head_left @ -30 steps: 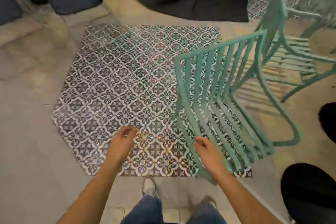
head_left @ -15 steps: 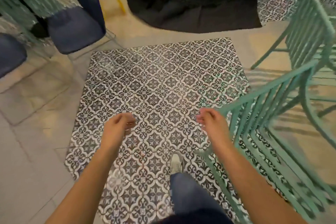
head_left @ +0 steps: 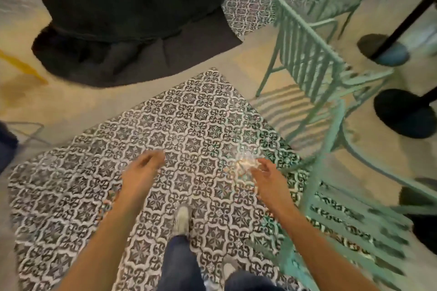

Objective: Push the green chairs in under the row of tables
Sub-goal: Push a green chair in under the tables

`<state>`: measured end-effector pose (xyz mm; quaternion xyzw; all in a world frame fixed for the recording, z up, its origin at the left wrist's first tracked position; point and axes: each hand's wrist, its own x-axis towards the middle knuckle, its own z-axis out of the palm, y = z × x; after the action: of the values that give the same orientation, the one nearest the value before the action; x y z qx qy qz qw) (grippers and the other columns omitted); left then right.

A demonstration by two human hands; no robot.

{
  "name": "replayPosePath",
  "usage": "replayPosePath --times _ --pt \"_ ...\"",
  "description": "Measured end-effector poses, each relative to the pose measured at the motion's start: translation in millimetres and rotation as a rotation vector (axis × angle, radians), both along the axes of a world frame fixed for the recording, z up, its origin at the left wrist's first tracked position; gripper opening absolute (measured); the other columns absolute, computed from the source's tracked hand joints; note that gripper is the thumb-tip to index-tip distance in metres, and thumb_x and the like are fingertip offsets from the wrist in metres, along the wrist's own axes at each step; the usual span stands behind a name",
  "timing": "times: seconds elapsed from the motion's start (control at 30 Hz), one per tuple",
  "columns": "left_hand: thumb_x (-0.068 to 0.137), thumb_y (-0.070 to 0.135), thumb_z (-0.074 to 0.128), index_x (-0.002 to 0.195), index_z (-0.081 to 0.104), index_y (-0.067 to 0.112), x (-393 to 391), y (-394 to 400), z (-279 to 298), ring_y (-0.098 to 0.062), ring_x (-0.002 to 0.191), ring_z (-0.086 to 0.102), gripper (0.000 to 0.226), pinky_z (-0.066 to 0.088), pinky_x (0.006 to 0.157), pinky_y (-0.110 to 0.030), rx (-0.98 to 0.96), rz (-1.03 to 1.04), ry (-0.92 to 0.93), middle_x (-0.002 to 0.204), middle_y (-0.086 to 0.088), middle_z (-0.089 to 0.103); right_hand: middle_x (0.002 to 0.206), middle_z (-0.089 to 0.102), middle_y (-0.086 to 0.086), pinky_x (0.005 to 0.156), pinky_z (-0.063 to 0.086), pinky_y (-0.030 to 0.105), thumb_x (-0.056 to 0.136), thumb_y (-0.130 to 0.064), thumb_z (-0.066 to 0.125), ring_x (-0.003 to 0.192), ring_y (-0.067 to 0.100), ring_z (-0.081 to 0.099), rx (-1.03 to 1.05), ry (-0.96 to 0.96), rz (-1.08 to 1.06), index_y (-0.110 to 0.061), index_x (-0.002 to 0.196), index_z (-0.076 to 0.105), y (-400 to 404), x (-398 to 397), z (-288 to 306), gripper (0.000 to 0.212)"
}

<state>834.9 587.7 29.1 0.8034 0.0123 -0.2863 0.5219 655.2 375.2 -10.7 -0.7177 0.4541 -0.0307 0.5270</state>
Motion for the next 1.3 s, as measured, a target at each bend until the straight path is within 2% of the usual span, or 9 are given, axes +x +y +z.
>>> replayPosePath --times 0.13,0.23,0.33,0.47,0.7,1.0,1.13,1.23,1.3 --pt "0.086 0.049 0.063 0.113 0.064 0.032 84 -73 -10 -0.019 0.115 0.058 0.031 0.042 0.103 -0.046 -0.076 -0.222 0.046 0.122 0.004 0.064 0.125 0.058 0.001 0.075 0.051 0.026 0.097 -0.032 0.05 0.087 0.012 0.061 -0.027 0.023 -0.228 -0.02 0.138 0.044 -16 38 -2 0.043" --pt "0.086 0.051 0.062 0.105 0.065 0.039 121 -117 -8 -0.017 0.111 0.059 0.022 0.042 0.104 -0.047 -0.071 -0.361 0.021 0.12 0.006 0.065 0.127 0.059 -0.002 0.081 0.054 0.03 0.095 -0.035 0.051 0.092 0.006 0.06 -0.018 0.026 -0.382 -0.025 0.134 0.046 -21 55 0 0.04" --pt "0.088 0.052 0.059 0.104 0.065 0.038 148 -167 -5 -0.016 0.109 0.059 0.022 0.042 0.102 -0.048 -0.043 -0.536 0.012 0.116 0.007 0.066 0.124 0.06 -0.005 0.064 0.049 0.019 0.094 -0.038 0.053 0.088 0.005 0.062 -0.012 0.055 -0.512 -0.029 0.134 0.047 -29 69 1 0.041" --pt "0.089 0.044 0.061 0.115 0.064 0.029 156 -236 -7 -0.015 0.107 0.06 0.03 0.043 0.103 -0.047 -0.045 -0.708 0.041 0.116 0.005 0.067 0.113 0.062 -0.012 0.064 0.045 0.018 0.094 -0.037 0.052 0.082 0.005 0.06 0.014 0.036 -0.732 -0.032 0.133 0.045 -43 72 3 0.04" --pt "0.088 0.039 0.064 0.094 0.066 0.042 117 -360 -18 -0.015 0.102 0.064 0.006 0.046 0.1 -0.046 -0.004 -1.046 0.04 0.107 0.007 0.07 0.109 0.06 -0.014 0.07 0.041 0.013 0.095 -0.032 0.052 0.093 -0.006 0.056 0.014 -0.08 -1.057 -0.028 0.129 0.05 -95 64 -6 0.033" --pt "0.095 0.037 0.055 0.114 0.061 0.023 16 -476 -31 -0.018 0.098 0.062 0.025 0.055 0.074 -0.038 0.124 -1.454 0.07 0.107 0.0 0.065 0.116 0.059 -0.007 0.068 0.046 0.022 0.096 -0.033 0.049 0.085 0.003 0.055 -0.005 -0.174 -1.502 -0.03 0.126 0.051 -133 30 9 0.03" --pt "0.095 0.037 0.054 0.118 0.059 0.018 -13 -512 -49 -0.02 0.099 0.062 0.03 0.056 0.082 -0.045 0.211 -1.549 0.151 0.11 -0.002 0.064 0.118 0.057 -0.009 0.068 0.046 0.016 0.097 -0.033 0.047 0.093 0.0 0.055 0.001 -0.124 -1.699 -0.028 0.128 0.05 -131 21 14 0.032" --pt "0.095 0.036 0.053 0.119 0.058 0.016 -27 -535 -60 -0.023 0.101 0.06 0.031 0.055 0.086 -0.048 0.279 -1.575 0.259 0.113 -0.005 0.061 0.12 0.058 -0.004 0.08 0.047 0.027 0.097 -0.032 0.046 0.105 0.011 0.055 0.026 -0.171 -1.916 -0.023 0.127 0.053 -128 21 15 0.032" --pt "0.096 0.035 0.052 0.117 0.059 0.014 -33 -547 -66 -0.025 0.102 0.06 0.03 0.053 0.088 -0.051 0.332 -1.558 0.389 0.116 -0.009 0.06 0.115 0.059 -0.002 0.073 0.044 0.027 0.097 -0.028 0.047 0.099 0.013 0.056 0.048 -0.201 -2.117 -0.018 0.123 0.055 -124 26 15 0.029"
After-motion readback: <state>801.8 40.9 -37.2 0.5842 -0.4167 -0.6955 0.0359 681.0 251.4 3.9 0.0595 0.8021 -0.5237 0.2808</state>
